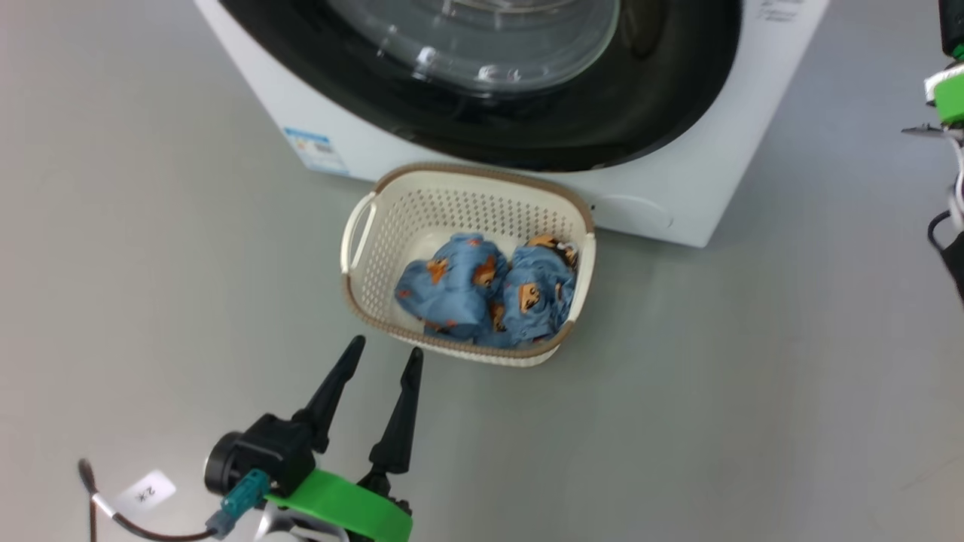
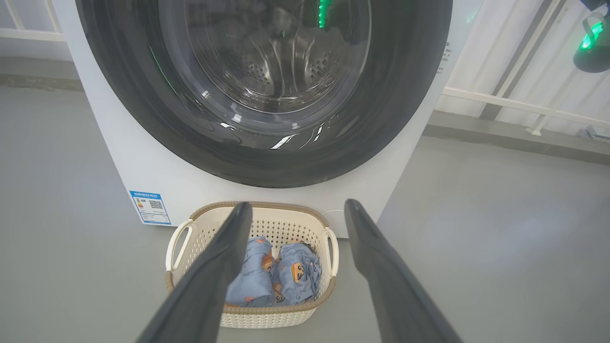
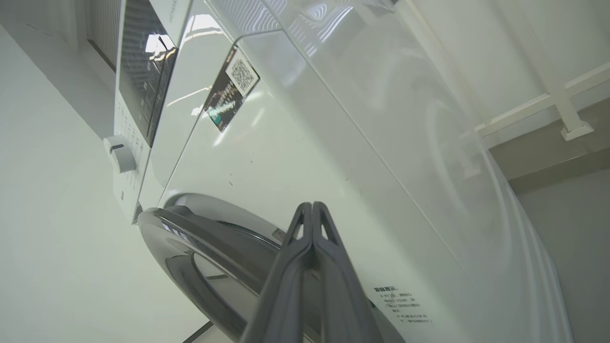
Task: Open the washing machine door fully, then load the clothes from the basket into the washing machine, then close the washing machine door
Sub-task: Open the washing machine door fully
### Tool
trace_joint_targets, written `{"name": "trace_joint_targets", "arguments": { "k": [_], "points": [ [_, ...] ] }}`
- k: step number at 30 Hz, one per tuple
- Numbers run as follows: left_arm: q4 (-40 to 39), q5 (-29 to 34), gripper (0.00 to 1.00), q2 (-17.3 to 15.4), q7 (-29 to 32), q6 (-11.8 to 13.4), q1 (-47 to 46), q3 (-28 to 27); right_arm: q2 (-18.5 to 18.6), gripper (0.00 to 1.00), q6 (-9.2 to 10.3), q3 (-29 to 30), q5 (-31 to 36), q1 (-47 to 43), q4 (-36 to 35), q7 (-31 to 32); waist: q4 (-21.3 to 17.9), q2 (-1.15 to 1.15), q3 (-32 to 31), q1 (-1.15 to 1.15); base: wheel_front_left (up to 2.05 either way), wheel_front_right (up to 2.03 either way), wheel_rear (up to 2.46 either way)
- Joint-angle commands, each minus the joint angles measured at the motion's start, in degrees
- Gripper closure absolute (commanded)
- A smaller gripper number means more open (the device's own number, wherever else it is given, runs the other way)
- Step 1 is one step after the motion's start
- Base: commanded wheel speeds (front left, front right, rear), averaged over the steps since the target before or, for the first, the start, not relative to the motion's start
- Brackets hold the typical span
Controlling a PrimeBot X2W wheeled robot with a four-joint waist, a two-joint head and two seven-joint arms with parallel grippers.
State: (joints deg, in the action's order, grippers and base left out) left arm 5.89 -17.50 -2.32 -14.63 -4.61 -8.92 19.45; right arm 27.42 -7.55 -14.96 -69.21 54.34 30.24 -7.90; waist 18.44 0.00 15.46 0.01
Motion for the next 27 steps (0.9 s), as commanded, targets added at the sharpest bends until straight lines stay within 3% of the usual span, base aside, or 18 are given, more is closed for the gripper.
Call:
{"name": "trace_joint_targets", "arguments": {
  "k": [1, 9, 17, 27],
  "points": [
    [-1.72, -0.61, 0.0, -0.55, -0.37, 0.44, -2.2, -1.14, 0.98, 1.0, 0.06, -1.84, -2.69, 1.83, -0.77, 2.42, 2.74, 0.0, 3.17, -0.01, 0.0, 0.0, 0.0],
    [-1.84, -1.73, 0.0, -0.55, -0.37, 1.06, -3.84, 0.93, 3.73, 1.0, 0.06, -6.58, -11.7, 6.13, 1.75, 14.14, 4.08, 0.0, 5.93, -0.01, 0.0, 0.0, 0.0],
    [-2.18, -2.73, 0.0, -0.55, -0.37, 1.62, -4.88, 2.8, 3.88, 1.0, 0.06, -5.53, -21.8, 9.21, 4.11, 26.01, 4.8, 0.0, 7.99, -0.01, 0.0, 0.0, 0.0],
    [-2.77, -3.62, 0.0, -0.55, -0.37, 1.87, -5.98, 4.8, 3.68, 1.0, 0.06, -3.9, -24.55, 13.41, 7.98, 32.87, 6.24, 0.0, 10.29, -0.01, 0.0, 0.0, 0.0]
  ]
}}
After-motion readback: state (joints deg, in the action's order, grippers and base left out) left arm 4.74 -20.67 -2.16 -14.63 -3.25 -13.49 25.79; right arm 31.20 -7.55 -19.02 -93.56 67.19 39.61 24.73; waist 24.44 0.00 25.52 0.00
